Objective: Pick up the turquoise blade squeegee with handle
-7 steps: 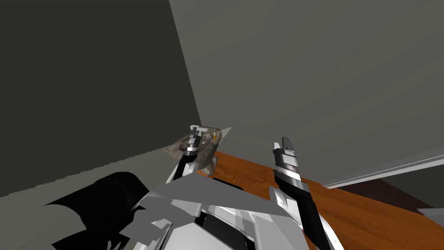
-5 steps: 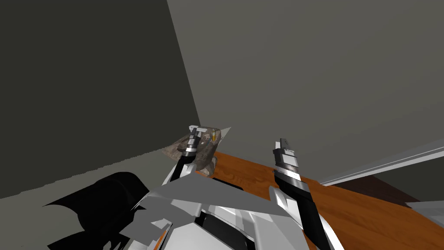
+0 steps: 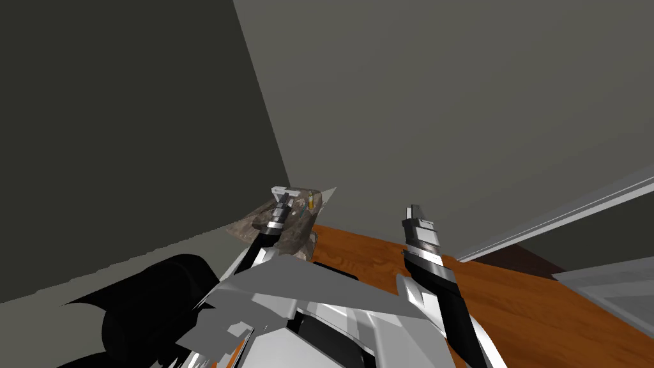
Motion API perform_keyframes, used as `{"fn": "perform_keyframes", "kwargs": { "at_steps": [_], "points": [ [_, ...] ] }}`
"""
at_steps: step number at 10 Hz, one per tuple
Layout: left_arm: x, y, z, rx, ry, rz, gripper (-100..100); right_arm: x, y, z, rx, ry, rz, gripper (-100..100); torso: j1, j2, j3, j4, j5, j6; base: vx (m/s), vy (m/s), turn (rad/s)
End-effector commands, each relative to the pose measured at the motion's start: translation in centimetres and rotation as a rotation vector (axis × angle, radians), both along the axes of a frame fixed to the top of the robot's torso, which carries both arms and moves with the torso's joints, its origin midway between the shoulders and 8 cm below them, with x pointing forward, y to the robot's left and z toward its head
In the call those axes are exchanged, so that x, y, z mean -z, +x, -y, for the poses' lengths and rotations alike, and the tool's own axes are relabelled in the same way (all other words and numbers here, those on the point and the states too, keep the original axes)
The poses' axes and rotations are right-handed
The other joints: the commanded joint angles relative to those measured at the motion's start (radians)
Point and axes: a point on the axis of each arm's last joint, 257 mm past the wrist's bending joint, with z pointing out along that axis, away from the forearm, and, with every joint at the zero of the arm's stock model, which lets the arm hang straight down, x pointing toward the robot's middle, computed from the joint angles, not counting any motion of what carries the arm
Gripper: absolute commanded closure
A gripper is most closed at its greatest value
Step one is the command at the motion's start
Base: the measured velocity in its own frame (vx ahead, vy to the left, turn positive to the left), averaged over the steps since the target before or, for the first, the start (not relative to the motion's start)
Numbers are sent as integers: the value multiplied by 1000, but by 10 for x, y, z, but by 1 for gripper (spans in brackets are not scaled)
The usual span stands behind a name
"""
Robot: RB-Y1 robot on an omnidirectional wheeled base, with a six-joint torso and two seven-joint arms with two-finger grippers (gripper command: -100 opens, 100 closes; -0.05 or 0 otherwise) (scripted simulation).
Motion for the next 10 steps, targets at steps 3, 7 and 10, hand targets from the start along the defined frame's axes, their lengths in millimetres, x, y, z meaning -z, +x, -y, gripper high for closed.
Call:
{"fn": "perform_keyframes", "kwargs": {
  "at_steps": [3,7,10],
  "points": [
    [31,-13,-21,-24,65,-159,-100,0,0,0,0,0,0,0,0,0,0,0,0,0,44,5,-147],
    [50,-24,-34,-39,104,-262,-100,0,0,0,0,0,0,0,0,0,0,0,0,0,33,1,-91],
    [68,-36,-47,-51,143,-368,-100,0,0,0,0,0,0,0,0,0,0,0,0,0,35,6,-123]
  ]
}}
